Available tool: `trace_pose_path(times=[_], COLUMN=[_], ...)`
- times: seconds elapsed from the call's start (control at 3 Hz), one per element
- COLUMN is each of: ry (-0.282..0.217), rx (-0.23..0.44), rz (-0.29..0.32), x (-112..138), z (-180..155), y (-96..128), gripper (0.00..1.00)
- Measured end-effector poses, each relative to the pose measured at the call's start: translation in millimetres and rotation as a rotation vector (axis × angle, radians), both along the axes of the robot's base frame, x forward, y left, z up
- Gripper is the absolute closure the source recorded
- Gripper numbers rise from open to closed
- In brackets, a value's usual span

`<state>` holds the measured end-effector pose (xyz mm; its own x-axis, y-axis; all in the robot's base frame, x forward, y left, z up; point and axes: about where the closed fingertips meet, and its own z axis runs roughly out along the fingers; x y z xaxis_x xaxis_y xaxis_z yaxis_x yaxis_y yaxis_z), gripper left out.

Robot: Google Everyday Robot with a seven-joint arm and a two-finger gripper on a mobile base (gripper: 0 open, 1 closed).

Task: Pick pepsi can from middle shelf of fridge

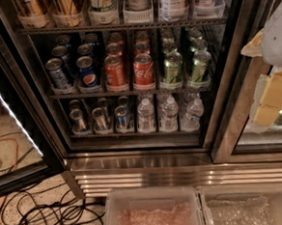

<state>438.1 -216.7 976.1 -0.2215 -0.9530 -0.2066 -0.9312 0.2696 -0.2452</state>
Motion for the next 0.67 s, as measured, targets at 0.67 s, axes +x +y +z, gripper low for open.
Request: trace_pose_path(times=[0.67], ry=[0.005], rx=[0.028], rz=[-0.034], x=[-3], z=[-11], y=[4], gripper=[0.0])
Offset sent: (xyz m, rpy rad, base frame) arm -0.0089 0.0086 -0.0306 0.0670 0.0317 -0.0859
